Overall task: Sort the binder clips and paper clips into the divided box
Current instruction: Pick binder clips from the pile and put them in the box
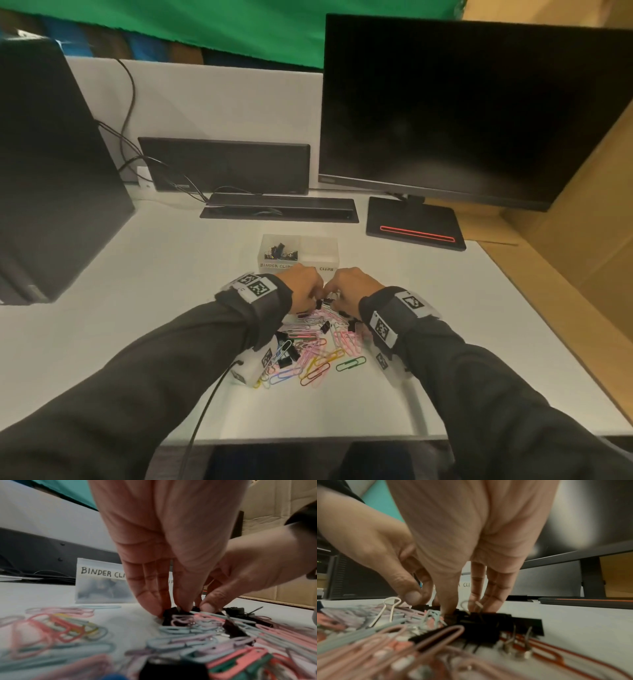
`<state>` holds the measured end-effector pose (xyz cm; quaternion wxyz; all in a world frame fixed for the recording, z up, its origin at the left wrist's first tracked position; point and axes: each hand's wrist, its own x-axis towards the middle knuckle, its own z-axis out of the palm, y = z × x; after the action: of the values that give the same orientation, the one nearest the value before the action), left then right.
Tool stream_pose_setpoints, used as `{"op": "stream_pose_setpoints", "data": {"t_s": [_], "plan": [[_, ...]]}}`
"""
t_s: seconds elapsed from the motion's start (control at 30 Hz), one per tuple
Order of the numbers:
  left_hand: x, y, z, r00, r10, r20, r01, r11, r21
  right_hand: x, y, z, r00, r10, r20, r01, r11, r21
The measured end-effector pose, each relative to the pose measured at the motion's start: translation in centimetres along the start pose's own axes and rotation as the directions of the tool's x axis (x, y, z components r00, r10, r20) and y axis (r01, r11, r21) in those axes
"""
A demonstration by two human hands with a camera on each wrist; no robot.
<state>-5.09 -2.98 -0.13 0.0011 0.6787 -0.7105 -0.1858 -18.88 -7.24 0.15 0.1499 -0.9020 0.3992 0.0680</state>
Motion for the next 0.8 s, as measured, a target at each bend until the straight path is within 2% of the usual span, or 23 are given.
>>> {"op": "stream_pose_setpoints", "data": {"t_s": [0.27,0.4,0.6,0.8], "plan": [[0.17,-0.23,0.55,0.997,-0.056,-0.052,0.052,0.996,-0.073,0.12,0.09,0.04,0.998,-0.008,-0.064,0.010,1.000,0.020],[0.21,-0.09,0.60,0.999,-0.037,-0.027,0.034,0.996,-0.085,0.21,0.66,0.02,0.993,0.029,-0.118,-0.019,0.996,0.083],[0.14,-0.03,0.46,0.999,-0.015,-0.042,0.012,0.999,-0.050,-0.48,0.69,0.35,0.999,-0.007,-0.038,0.010,0.997,0.076],[0.14,-0.12,0.25,0.998,-0.028,-0.053,0.027,1.000,-0.015,-0.36,0.73,0.37,0.999,-0.041,-0.027,0.041,0.999,0.003]]}}
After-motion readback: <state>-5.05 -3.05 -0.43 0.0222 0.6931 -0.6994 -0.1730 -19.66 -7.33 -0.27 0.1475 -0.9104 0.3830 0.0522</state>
